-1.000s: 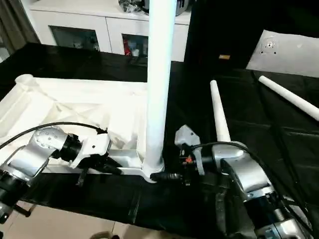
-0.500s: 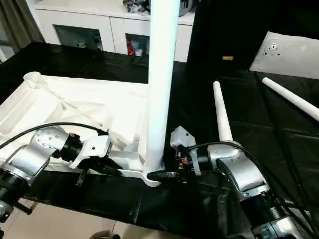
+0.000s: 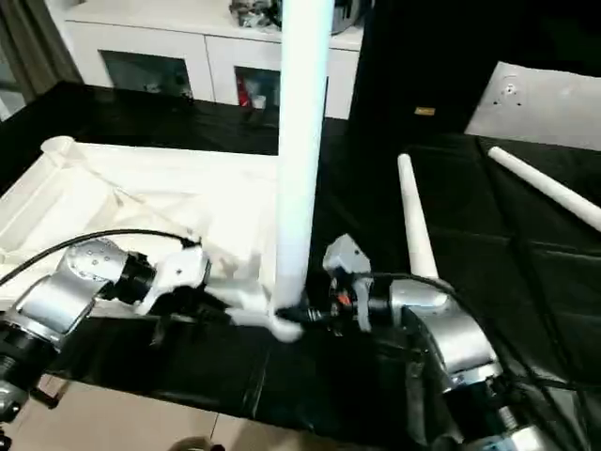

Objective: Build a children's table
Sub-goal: Rotate leg to tighten

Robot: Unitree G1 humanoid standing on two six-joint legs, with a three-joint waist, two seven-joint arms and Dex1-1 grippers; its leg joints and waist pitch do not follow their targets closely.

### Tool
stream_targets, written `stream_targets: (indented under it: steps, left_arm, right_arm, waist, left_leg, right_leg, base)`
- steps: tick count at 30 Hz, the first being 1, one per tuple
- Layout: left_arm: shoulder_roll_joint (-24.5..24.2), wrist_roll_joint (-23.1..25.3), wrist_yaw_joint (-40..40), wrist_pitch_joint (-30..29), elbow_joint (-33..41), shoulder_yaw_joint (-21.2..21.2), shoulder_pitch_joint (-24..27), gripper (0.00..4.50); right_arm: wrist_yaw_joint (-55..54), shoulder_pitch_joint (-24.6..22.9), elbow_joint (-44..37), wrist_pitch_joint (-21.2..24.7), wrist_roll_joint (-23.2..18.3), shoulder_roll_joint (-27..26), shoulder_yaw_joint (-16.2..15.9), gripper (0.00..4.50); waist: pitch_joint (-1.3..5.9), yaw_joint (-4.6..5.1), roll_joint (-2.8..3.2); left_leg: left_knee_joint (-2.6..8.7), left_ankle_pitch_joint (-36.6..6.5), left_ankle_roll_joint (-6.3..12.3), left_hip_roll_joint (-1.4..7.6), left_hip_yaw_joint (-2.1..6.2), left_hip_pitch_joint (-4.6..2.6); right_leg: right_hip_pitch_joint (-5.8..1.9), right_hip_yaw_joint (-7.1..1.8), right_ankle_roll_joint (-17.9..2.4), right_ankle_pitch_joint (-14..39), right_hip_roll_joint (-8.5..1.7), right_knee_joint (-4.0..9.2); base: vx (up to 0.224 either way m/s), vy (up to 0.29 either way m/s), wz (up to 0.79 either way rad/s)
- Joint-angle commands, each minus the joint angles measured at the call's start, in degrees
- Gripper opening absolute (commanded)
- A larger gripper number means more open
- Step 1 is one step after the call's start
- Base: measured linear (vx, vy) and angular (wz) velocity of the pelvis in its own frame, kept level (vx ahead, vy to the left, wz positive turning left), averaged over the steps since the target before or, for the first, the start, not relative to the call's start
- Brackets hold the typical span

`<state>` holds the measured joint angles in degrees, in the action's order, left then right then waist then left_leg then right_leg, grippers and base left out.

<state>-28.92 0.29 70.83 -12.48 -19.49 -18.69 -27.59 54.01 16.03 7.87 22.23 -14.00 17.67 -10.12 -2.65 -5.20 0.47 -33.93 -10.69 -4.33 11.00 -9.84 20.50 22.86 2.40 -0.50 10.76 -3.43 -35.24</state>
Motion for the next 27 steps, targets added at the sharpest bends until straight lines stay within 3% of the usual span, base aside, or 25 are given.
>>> stream_targets:
  steps: [1, 2, 3, 4, 5, 7, 8, 11, 12, 13, 15, 16, 19, 22, 27]
  left_arm:
    - [3.69, -1.64, -5.69, -2.51, 2.61, 1.08, -0.53, 0.00]
    - [5.10, -1.67, -8.27, -4.33, 3.24, 1.88, -0.48, 0.00]
    - [6.51, -1.18, -11.31, -6.15, 3.69, 2.64, -0.54, 0.00]
    - [8.56, -0.45, -15.39, -8.67, 4.32, 3.69, -0.59, 0.00]
    - [9.94, 0.03, -18.16, -10.38, 4.73, 4.40, -0.61, 0.00]
    - [12.70, 0.49, -22.69, -13.21, 5.89, 5.53, -0.69, 0.00]
    - [14.02, 1.10, -25.26, -14.02, 5.99, 6.06, -0.90, 0.00]
    - [15.35, 2.01, -27.64, -14.60, 6.29, 6.06, -1.17, 0.00]
    - [15.68, 1.94, -27.97, -14.86, 6.55, 6.05, -1.18, 0.00]
    - [15.30, 2.43, -26.98, -14.11, 6.84, 5.04, -1.14, 0.00]
    - [14.96, 2.78, -26.29, -13.76, 6.93, 4.55, -1.09, 0.00]
    - [14.64, 2.81, -25.92, -13.61, 7.08, 4.37, -1.01, 0.00]
    - [13.71, 2.88, -25.04, -13.34, 7.31, 3.91, -0.72, 0.00]
    - [11.57, 2.82, -22.64, -11.68, 6.99, 3.05, -0.18, 0.00]
    - [6.60, 2.19, -14.23, -5.16, 4.83, 1.45, 0.00, 0.00]
  right_arm:
    - [-3.26, 0.36, -0.29, -0.31, 1.04, -2.03, -2.57, 2.43]
    - [-6.65, 0.43, 0.40, 0.07, 1.75, -3.76, -1.93, 2.43]
    - [-10.05, 0.59, 1.06, 0.53, 2.23, -5.67, -1.09, 2.43]
    - [-14.42, 0.93, 1.82, 1.57, 2.58, -8.28, 0.04, 2.43]
    - [-17.39, 1.17, 2.33, 2.28, 2.81, -10.06, 0.78, 2.43]
    - [-22.36, 1.73, 3.03, 3.03, 3.97, -13.06, 1.28, 2.42]
    - [-24.57, 2.08, 3.41, 3.84, 4.25, -14.53, 1.67, 2.42]
    - [-27.79, 2.80, 4.28, 3.87, 5.31, -16.13, 1.85, 2.42]
    - [-27.97, 2.96, 4.58, 2.96, 5.56, -16.33, 1.73, 2.97]
    - [-28.84, 2.94, 4.86, 1.72, 5.94, -16.77, 2.19, 3.11]
    - [-28.62, 2.79, 4.72, 1.30, 5.92, -16.87, 2.59, 3.17]
    - [-28.60, 2.72, 4.47, 1.30, 5.95, -16.73, 2.64, 3.31]
    - [-28.00, 2.44, 3.66, 1.25, 5.56, -16.27, 2.94, 3.55]
    - [-25.34, 1.70, 2.01, 0.72, 4.55, -14.32, 3.33, 3.92]
    - [-14.32, -0.03, -1.48, -1.02, 2.47, -7.57, 2.73, 4.16]
  waist:
    - [2.78, 0.37, -0.30]
    - [2.84, 0.51, -0.57]
    - [2.85, 0.71, -0.21]
    - [2.83, 1.17, -0.19]
    - [2.99, 1.18, -0.01]
    - [2.96, 1.61, -0.26]
    - [3.09, 1.56, 0.06]
    - [3.41, 1.61, -0.07]
    - [3.49, 1.57, -0.06]
    - [3.67, 1.56, -0.22]
    - [3.91, 1.56, 0.13]
    - [3.86, 1.65, -0.09]
    - [3.56, 1.72, 0.31]
    - [3.37, 1.74, 0.15]
    - [3.41, 1.77, 0.04]
  left_leg:
    - [4.58, -16.60, -1.48, 1.73, 0.79, -0.55]
    - [4.61, -16.52, -1.33, 1.73, 0.86, -0.50]
    - [4.68, -15.73, -1.24, 1.74, 0.91, -0.30]
    - [4.62, -15.73, -1.46, 1.77, 0.76, -0.46]
    - [4.55, -15.63, -1.73, 1.75, 0.85, -0.57]
    - [4.53, -14.93, -1.30, 1.65, 0.71, -0.37]
    - [4.46, -14.34, -1.30, 1.63, 0.75, -0.41]
    - [4.22, -10.69, -0.36, 1.48, 0.57, -0.02]
    - [4.11, -10.15, -0.14, 1.43, 0.50, -0.03]
    - [3.99, -8.41, 0.39, 1.42, 0.47, 0.07]
    - [3.76, -5.41, 1.33, 1.41, 0.46, 0.32]
    - [3.73, -4.86, 1.81, 1.47, 0.39, 0.30]
    - [3.94, -7.26, 1.63, 1.54, 0.42, 0.16]
    - [4.16, -10.32, 0.81, 1.58, 0.49, 0.05]
    - [4.05, -10.08, 1.19, 1.59, 0.53, 0.10]
  right_leg:
    - [-2.01, -2.17, -7.86, 25.84, -4.38, 5.49]
    - [-2.10, -2.16, -7.39, 26.21, -4.39, 5.56]
    - [-2.14, -2.23, -7.33, 25.12, -4.37, 5.46]
    - [-1.75, -2.28, -8.19, 23.46, -4.20, 5.47]
    - [-1.87, -2.26, -8.36, 22.90, -4.23, 5.29]
    - [-1.91, -2.39, -8.65, 21.14, -4.05, 5.32]
    - [-1.99, -2.38, -8.89, 20.06, -4.10, 5.17]
    - [-2.40, -2.44, -9.70, 12.94, -3.83, 4.67]
    - [-2.46, -2.45, -9.80, 11.81, -3.84, 4.61]
    - [-2.68, -2.44, -10.22, 8.89, -3.79, 4.25]
    - [-2.89, -2.37, -11.38, 3.09, -3.71, 3.67]
    - [-2.87, -2.33, -11.85, 1.40, -3.63, 3.58]
    - [-2.78, -2.27, -12.01, 4.32, -3.77, 3.93]
    - [-2.76, -2.37, -10.75, 9.23, -3.85, 4.42]
    - [-2.92, -2.35, -10.34, 8.58, -3.78, 4.45]
  base:
    - [0.000, 0.000, 0.00]
    - [0.000, 0.000, 0.00]
    - [0.000, 0.000, 0.00]
    - [0.000, 0.000, 0.00]
    - [0.000, 0.000, 0.00]
    - [0.000, 0.000, 0.00]
    - [0.000, 0.000, 0.00]
    - [0.000, 0.000, 0.00]
    - [0.000, 0.000, 0.00]
    - [0.000, 0.000, 0.00]
    - [0.000, 0.000, 0.00]
    - [0.000, 0.000, 0.00]
    - [0.000, 0.000, 0.00]
    - [0.000, 0.000, 0.00]
    - [0.000, 0.000, 0.00]
